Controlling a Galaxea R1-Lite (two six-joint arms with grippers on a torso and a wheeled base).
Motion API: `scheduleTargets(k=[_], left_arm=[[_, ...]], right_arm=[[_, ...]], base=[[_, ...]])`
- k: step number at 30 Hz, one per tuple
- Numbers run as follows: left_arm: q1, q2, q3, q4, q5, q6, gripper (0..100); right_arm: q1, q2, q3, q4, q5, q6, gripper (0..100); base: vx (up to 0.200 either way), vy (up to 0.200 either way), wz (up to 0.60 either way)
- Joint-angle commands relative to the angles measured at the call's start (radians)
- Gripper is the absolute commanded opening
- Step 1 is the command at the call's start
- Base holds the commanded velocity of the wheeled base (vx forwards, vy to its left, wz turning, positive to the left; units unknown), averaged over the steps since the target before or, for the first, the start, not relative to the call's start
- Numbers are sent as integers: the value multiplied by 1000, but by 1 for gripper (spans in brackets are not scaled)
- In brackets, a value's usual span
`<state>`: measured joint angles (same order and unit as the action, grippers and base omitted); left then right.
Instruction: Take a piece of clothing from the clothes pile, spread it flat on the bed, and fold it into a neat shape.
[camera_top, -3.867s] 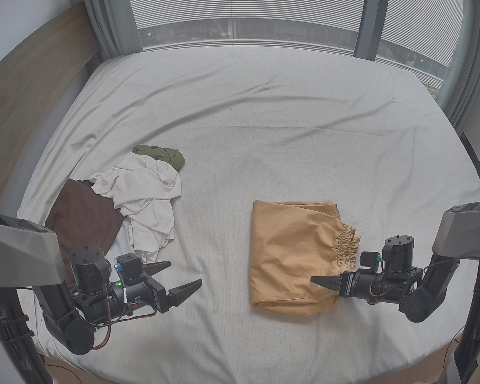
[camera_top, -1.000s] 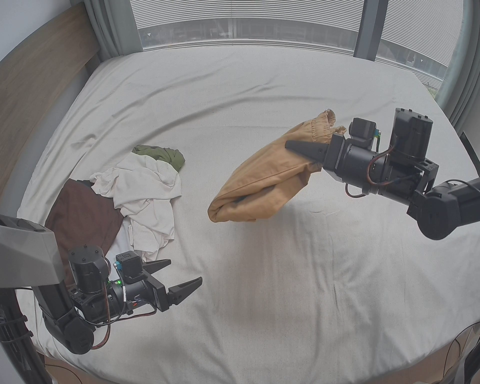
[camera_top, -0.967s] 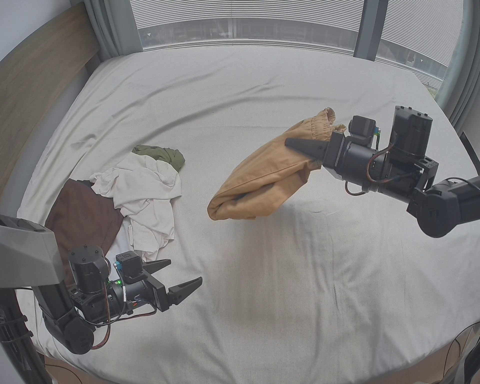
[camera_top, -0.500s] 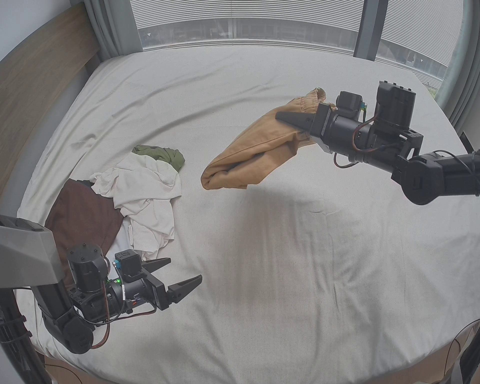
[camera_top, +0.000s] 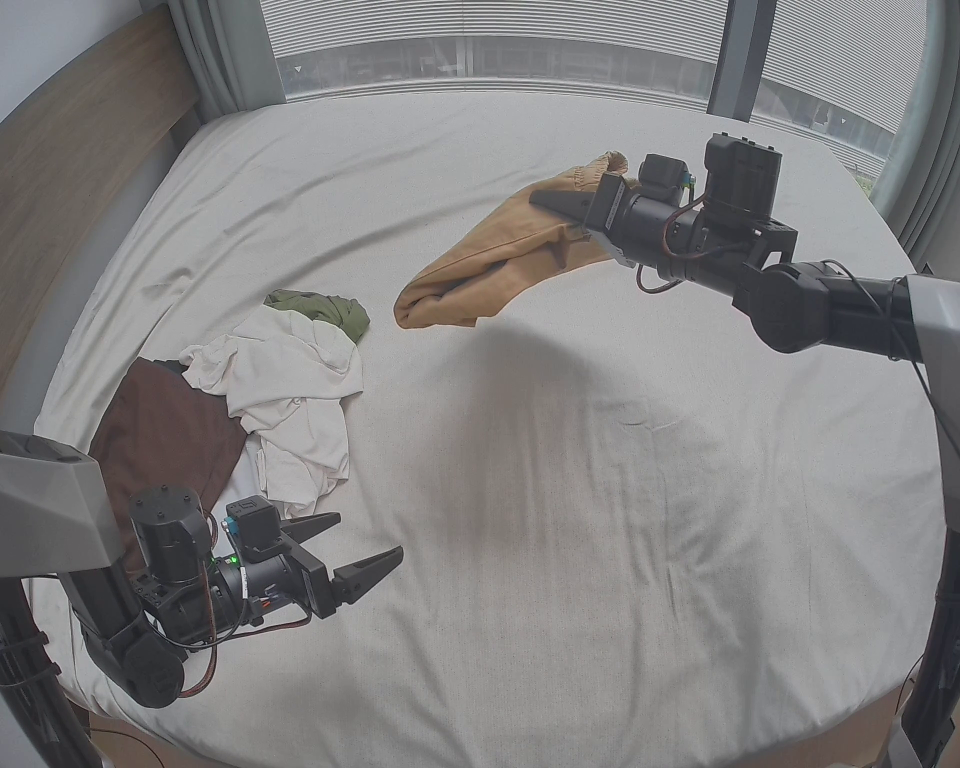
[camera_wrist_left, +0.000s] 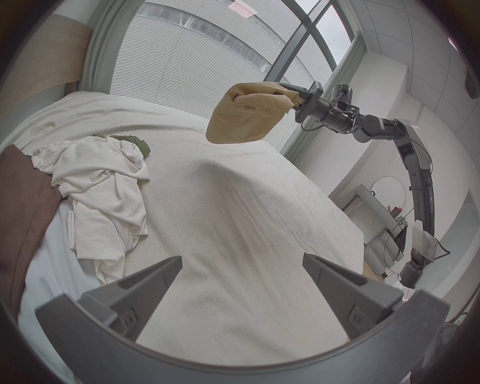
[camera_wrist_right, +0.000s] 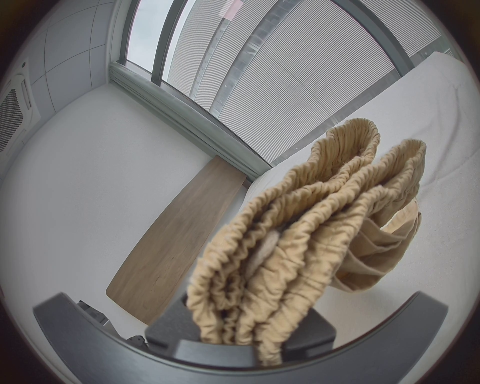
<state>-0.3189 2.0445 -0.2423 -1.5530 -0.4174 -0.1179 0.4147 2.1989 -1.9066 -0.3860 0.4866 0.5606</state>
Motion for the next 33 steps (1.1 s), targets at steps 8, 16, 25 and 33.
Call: scheduleTargets(k=[8,16,25,33], left_arm=[[-2,3,12,-1,0,-25,100],[0,2,17,-1,0,-26,100],[1,2,15,-1,0,-26,100],[1,2,14,-1,0,-26,100]], right_arm=[[-56,354,-93,48,1,113,0],[-66,288,-93,45,-3,96,0],[-66,212,54,36,-46,10,0],[-66,220,208,-71,-85,-4,0]], base=[[0,0,0],[0,0,0],[0,0,0],[0,0,0]])
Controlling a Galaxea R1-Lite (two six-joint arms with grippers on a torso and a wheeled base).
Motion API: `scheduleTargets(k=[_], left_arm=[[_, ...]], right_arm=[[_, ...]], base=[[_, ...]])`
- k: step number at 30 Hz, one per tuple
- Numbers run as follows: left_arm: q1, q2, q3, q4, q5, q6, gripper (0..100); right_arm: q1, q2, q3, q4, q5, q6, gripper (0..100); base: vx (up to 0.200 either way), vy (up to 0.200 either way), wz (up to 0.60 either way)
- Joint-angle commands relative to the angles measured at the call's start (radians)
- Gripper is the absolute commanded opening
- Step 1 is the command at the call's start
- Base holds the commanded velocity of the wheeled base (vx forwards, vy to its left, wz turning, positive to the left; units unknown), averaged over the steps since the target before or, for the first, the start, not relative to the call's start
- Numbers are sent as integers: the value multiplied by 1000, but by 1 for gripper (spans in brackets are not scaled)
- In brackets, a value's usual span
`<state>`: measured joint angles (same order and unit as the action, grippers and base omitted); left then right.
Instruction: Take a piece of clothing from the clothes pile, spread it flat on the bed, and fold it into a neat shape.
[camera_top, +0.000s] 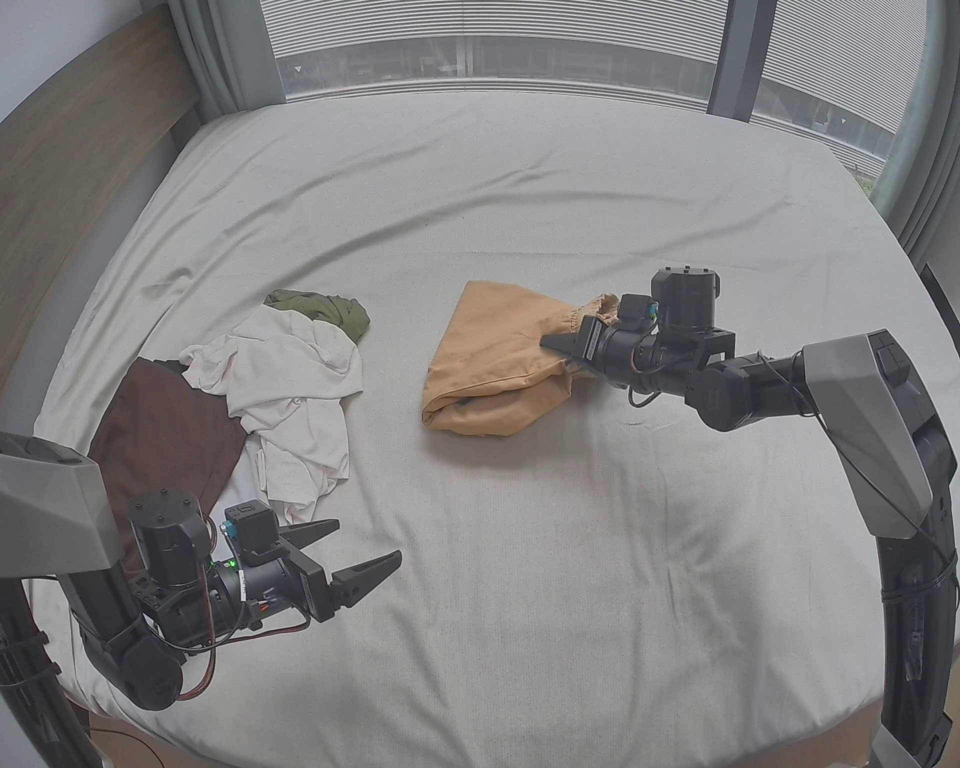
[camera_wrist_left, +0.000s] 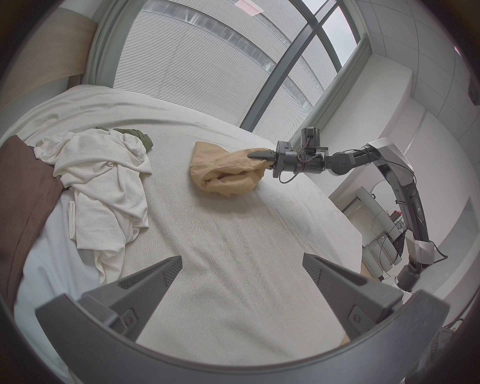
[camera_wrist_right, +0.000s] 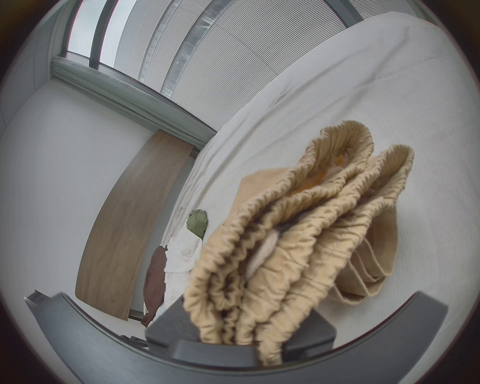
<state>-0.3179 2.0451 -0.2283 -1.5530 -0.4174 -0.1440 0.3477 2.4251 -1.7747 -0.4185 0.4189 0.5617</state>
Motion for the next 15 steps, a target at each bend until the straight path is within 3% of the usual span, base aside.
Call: scheduleTargets(k=[1,9,10,15], left_arm=[[0,1,0,-1,0,0,100],[-1,1,0,-1,0,0,100],[-1,1,0,-1,0,0,100],[0,0,0,-1,0,0,100]], right_arm=[[1,-6,84,-48,-19,-5,0],[2,-6,118,-68,-26,-3,0],[2,-9,126,-68,-26,-3,100],[5,-23,176,-80,-62,-5,100]], base=[[0,0,0],[0,0,0],[0,0,0],[0,0,0]])
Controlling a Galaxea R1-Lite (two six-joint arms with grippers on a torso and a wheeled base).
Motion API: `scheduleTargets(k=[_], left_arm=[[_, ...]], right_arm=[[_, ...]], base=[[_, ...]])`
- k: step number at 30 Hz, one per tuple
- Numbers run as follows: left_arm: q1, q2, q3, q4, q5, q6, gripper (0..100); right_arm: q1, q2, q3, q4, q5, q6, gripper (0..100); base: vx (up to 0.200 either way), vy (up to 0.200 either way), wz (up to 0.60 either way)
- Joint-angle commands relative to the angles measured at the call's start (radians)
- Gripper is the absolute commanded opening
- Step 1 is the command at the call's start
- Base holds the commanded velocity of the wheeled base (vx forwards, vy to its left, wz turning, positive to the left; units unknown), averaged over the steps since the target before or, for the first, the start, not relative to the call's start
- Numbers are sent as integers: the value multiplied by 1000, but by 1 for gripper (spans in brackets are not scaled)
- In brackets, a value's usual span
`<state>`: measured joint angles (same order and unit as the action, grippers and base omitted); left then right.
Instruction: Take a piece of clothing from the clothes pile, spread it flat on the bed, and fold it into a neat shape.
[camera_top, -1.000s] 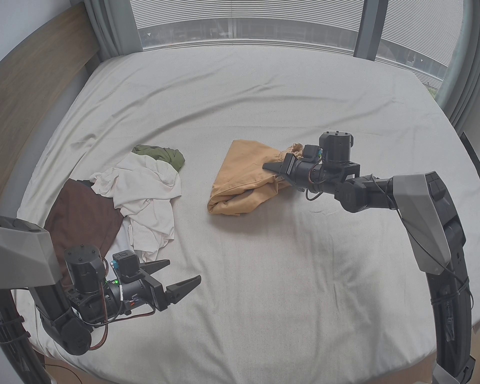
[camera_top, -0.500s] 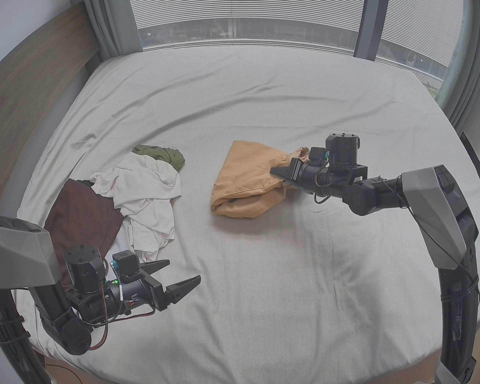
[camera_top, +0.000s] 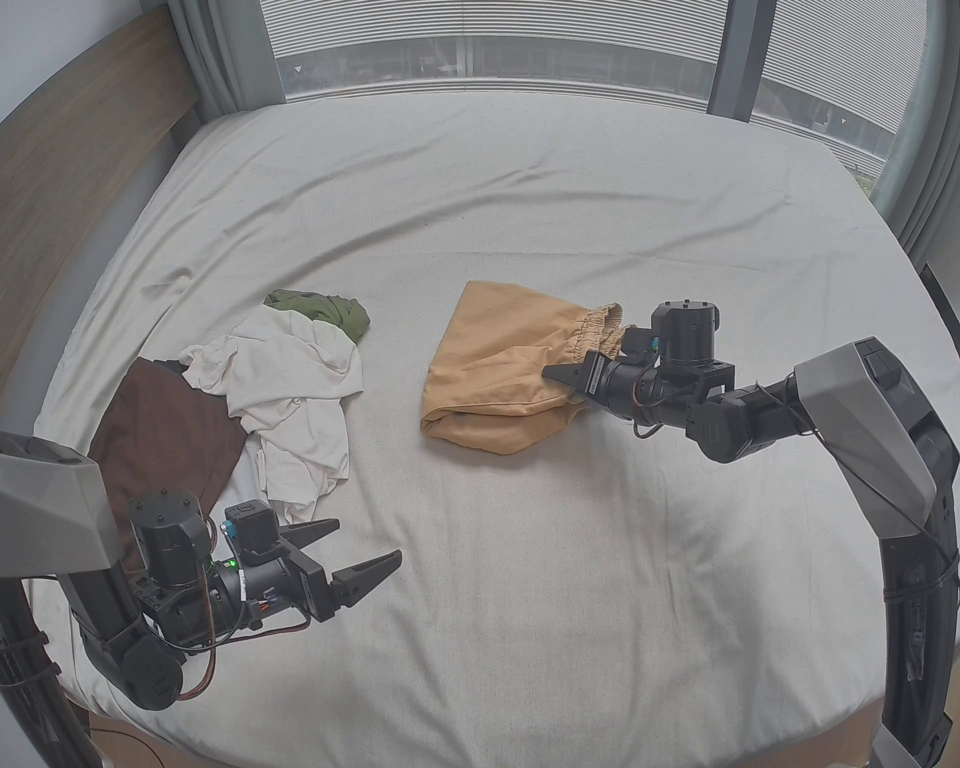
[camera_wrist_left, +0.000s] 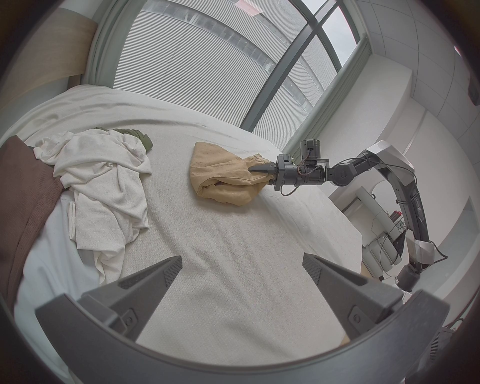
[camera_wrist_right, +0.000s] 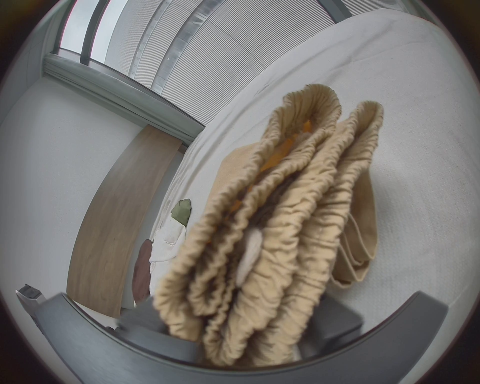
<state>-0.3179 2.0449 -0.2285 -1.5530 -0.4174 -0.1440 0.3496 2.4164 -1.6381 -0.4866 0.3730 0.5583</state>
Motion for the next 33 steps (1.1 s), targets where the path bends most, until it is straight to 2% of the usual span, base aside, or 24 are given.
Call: scheduleTargets(k=[1,4,12,16,21,25,27,29,31,33], left_arm=[[0,0,0,-1,0,0,100],[0,-2,0,-1,0,0,100],[-1,-3,0,-2,0,0,100],[-6,-2,1,-1,0,0,100],[-4,-5,3,-2,-6,0,100],[-3,-19,5,-2,-12,0,100],[0,-52,3,-1,-15,-2,100],[0,-65,3,-1,-17,-2,100],[0,-144,0,-1,-32,-57,100],[0,-169,0,-1,-40,-75,100]], right_arm=[[3,-14,40,-12,-16,-1,100],[2,-77,130,-55,-17,-6,100],[-12,-270,307,-56,-19,-11,100],[-29,-402,429,-58,-19,-70,100],[-29,-562,581,-69,-11,-90,100],[-29,-640,687,-141,-11,-92,100],[-29,-695,801,-228,-12,-100,100],[-29,-708,827,-250,-12,-104,100],[-32,-747,971,-349,-12,-144,100],[-34,-755,1003,-374,-12,-153,100]], base=[[0,0,0],[0,0,0],[0,0,0],[0,0,0],[0,0,0],[0,0,0],[0,0,0],[0,0,0],[0,0,0],[0,0,0]])
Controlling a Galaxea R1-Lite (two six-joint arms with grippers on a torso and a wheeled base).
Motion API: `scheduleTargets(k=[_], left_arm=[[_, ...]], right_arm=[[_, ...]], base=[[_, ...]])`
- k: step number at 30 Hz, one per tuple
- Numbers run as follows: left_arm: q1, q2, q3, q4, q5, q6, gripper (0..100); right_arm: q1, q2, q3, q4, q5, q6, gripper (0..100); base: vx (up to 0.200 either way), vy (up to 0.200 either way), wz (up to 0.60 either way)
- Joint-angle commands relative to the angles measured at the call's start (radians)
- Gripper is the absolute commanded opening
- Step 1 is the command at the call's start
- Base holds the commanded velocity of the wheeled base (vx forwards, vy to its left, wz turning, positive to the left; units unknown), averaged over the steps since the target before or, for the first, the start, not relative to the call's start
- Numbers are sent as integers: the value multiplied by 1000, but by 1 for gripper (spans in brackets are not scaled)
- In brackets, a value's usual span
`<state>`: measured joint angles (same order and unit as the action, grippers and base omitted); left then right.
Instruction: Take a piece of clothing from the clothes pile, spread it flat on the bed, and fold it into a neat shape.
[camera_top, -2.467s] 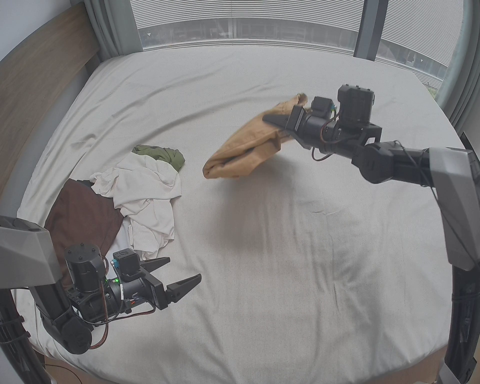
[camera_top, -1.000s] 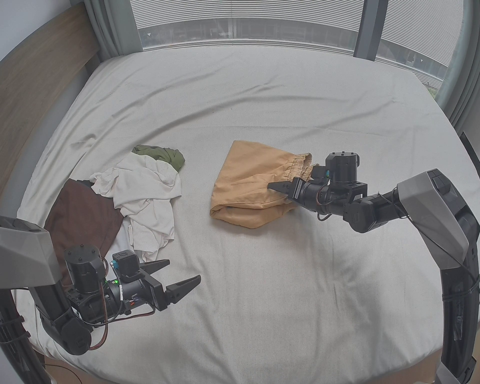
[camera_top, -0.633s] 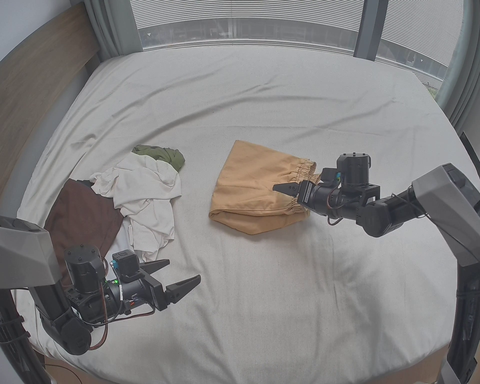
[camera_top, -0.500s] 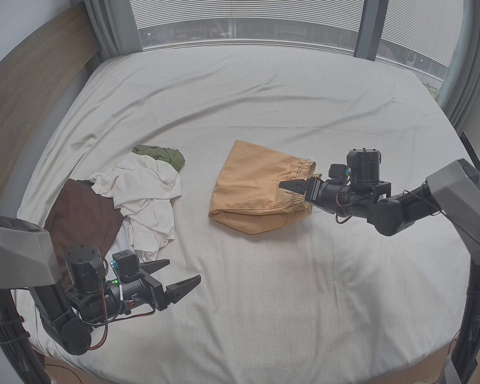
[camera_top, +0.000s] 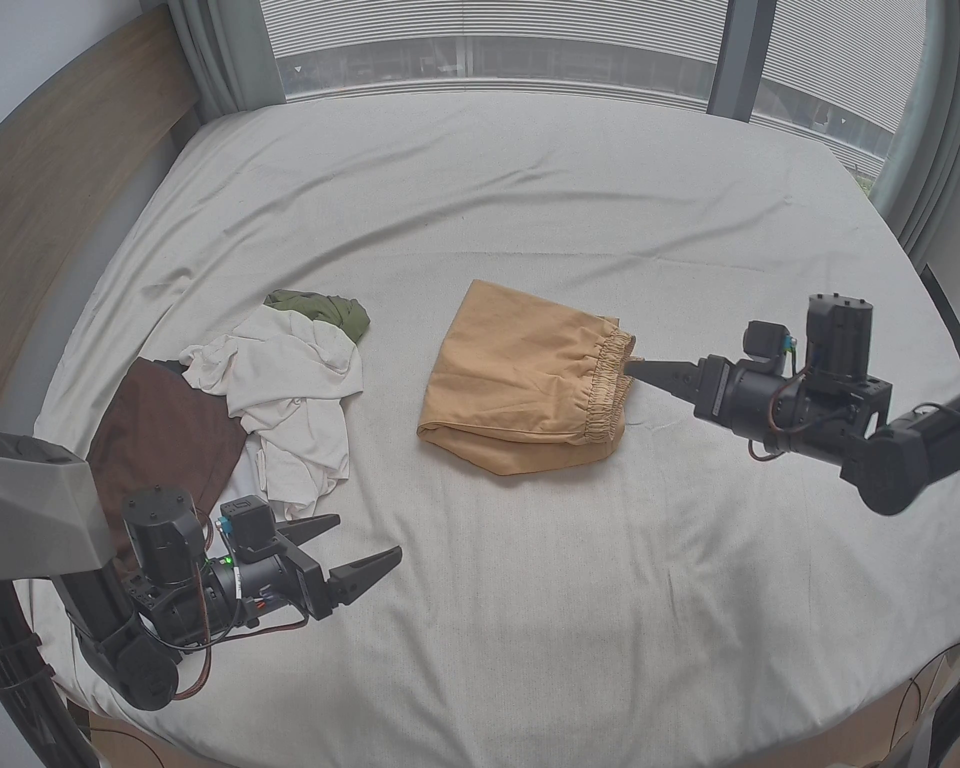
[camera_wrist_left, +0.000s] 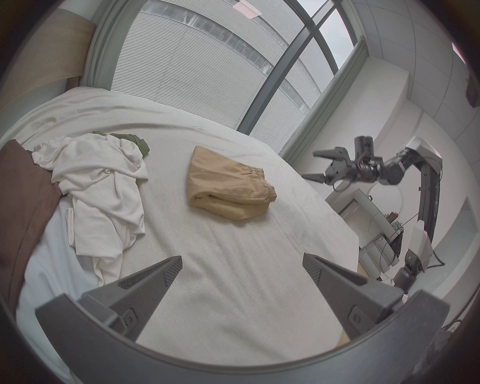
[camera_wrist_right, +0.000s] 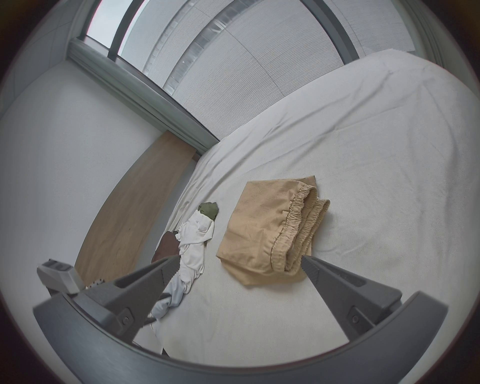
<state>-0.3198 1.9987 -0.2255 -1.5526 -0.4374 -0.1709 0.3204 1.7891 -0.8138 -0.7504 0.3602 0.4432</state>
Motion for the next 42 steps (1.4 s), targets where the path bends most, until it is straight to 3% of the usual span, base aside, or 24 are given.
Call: scheduleTargets(k=[1,5,9,15,18,20,24,25,27,30,31,32,36,42], left_arm=[[1,-209,-5,-1,-44,-113,100],[-1,-314,-6,0,-92,-196,100],[-24,-411,32,0,-150,-233,100],[-105,-514,127,0,-155,-228,100],[-203,-627,221,0,-147,-210,100],[-225,-661,226,16,-147,-202,100],[-266,-931,226,284,-132,-194,100],[-266,-931,226,284,-132,-194,100],[-252,-1111,226,594,-87,-185,100],[-240,-1278,226,844,74,-157,100],[-240,-1287,226,856,83,-156,100],[-188,-1414,226,1011,172,-136,100],[-2,-1601,226,1140,161,-137,100],[166,-1775,226,1278,163,-98,100]], right_arm=[[-14,-149,282,-201,8,-69,100],[-14,-155,361,-320,36,-112,100],[-1,-232,455,-329,36,-235,100],[12,-395,578,-316,36,-242,100],[5,-567,665,-257,36,-242,100],[3,-606,682,-236,36,-242,100],[-15,-844,726,-55,36,-244,100],[-15,-844,726,-55,36,-244,100],[-23,-1021,714,106,34,-241,100],[-38,-1156,713,232,32,-236,100],[-40,-1162,713,238,32,-236,100],[-70,-1258,711,326,32,-236,100],[-130,-1392,700,445,32,-235,100],[-221,-1545,723,606,34,-251,100]], base=[[0,0,0],[0,0,0],[0,0,0],[0,0,0],[0,0,0],[0,0,0],[0,0,0],[0,0,0],[0,0,0],[0,0,0],[0,0,0],[0,0,0],[0,0,0],[0,0,0]])
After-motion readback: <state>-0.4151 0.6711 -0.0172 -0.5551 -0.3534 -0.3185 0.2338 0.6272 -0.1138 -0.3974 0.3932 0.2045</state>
